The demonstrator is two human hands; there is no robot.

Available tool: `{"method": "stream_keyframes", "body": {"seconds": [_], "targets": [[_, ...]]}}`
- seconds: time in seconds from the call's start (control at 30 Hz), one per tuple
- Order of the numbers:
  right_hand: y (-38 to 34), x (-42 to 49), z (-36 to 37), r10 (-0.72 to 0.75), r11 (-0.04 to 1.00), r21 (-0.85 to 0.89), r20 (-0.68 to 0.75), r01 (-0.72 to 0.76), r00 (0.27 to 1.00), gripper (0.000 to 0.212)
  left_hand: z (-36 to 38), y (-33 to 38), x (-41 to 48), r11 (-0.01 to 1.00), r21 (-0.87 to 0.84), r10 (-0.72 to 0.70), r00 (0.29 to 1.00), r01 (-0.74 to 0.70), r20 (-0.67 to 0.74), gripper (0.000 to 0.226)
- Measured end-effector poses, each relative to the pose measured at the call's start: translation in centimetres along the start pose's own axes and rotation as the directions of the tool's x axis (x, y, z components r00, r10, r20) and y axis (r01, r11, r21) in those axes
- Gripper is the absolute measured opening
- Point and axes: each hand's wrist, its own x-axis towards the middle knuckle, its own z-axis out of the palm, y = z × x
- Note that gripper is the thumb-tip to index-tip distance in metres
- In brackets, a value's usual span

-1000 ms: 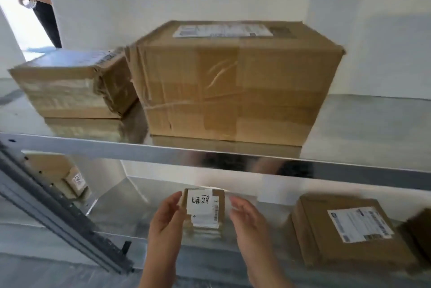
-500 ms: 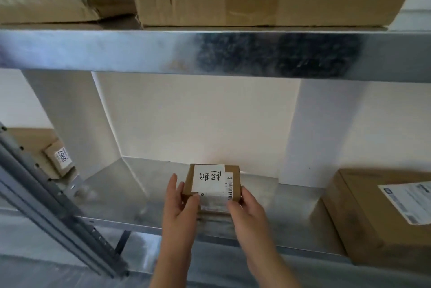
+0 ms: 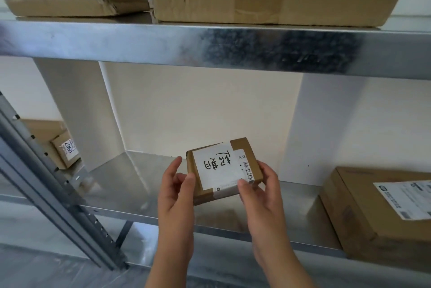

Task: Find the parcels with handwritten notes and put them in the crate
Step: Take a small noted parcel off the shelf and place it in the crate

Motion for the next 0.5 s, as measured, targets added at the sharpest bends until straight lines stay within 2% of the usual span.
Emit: {"method": "stream_keyframes", "body": {"seconds": [0.1,0.2,0.27,0.33,0.4,0.5], "targets": [[-0.5,-0.3,-0.2,-0.055,0.996,0.069,-0.011,0.055,0.998,0.036,0.1,0.5,-0.7,0.999,-0.020,0.029,0.998,-0.028,0.055,0.040],[-1.0,-0.3,-0.4,-0.092,0.990,0.104,-0.024,0.094,0.995,0.040,-0.5,0.6,-1.2,0.999,0.021,0.035,0.991,-0.038,0.132,0.063],[-1.4,-0.1,-0.5,-0.083,0.990,0.114,-0.044,0.088,0.996,0.042,-1.2,0.6,-1.3,0.998,0.049,0.037,0.973,-0.049,0.229,0.074],[-1.9,0.3,-0.7,-0.044,0.990,0.135,-0.044,0.050,0.998,0.034,-1.5,0.9,-1.4,0.997,0.068,0.018,0.931,-0.046,0.365,0.076],[-2.5,0.8,-0.9,0.003,0.986,0.169,-0.025,0.002,1.000,0.020,-1.6,1.1,-1.6,0.995,0.093,0.001,0.896,-0.047,0.444,0.062],[-3.4,1.5,-1.5,0.035,0.989,0.141,0.011,-0.036,0.999,0.006,-1.5,1.5,-1.5,0.991,0.132,-0.080,0.917,0.031,0.391,0.021]]}}
